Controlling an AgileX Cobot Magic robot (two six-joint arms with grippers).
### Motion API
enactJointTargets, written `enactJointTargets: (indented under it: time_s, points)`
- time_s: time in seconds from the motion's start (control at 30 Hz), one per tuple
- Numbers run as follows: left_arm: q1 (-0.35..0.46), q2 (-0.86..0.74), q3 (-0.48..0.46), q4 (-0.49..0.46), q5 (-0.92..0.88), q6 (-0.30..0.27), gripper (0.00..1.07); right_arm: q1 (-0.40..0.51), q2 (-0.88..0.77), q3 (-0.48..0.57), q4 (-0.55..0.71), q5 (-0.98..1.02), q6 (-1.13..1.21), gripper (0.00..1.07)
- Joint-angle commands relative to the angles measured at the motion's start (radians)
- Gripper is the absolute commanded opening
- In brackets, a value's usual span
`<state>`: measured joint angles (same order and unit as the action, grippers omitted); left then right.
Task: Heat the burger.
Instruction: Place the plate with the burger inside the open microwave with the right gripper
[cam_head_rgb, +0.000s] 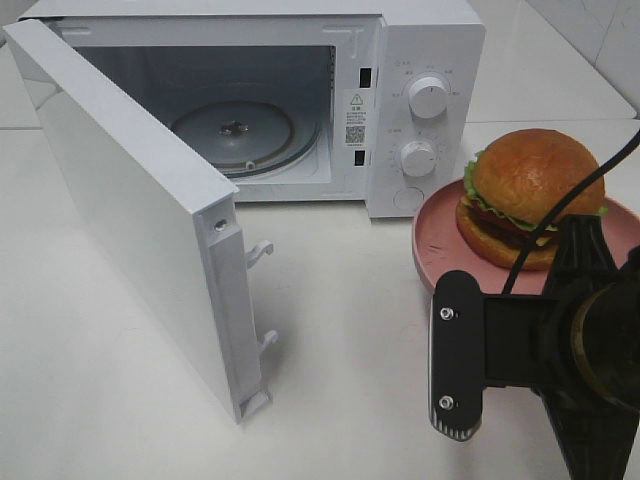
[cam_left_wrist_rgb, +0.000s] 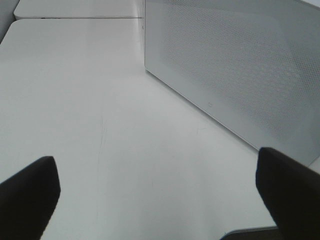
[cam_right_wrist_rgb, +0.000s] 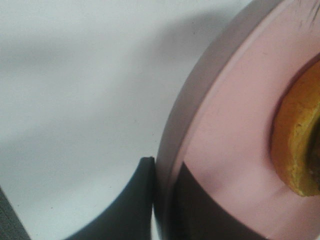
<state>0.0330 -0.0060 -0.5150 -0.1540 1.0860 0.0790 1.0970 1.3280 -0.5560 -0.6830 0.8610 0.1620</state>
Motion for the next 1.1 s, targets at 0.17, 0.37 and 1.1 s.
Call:
enactJointTargets:
  time_s: [0.17,0.37,1.1]
  points:
    - [-0.002,-0.015,-0.001,-0.009,-0.013,-0.002,1.00,0.004,-0.007,0.002,-0.093,-0.014,-0.090,0.02]
    - [-0.002,-0.015,-0.001,-0.009,-0.013,-0.002,1.00,0.004,-0.007,0.002,-0.100,-0.091,-0.103,0.02]
    - [-0.002,-0.015,-0.001,-0.009,-0.013,-0.002,1.00,-0.026,-0.007,0.002,-0.133,-0.343,-0.397,0.02]
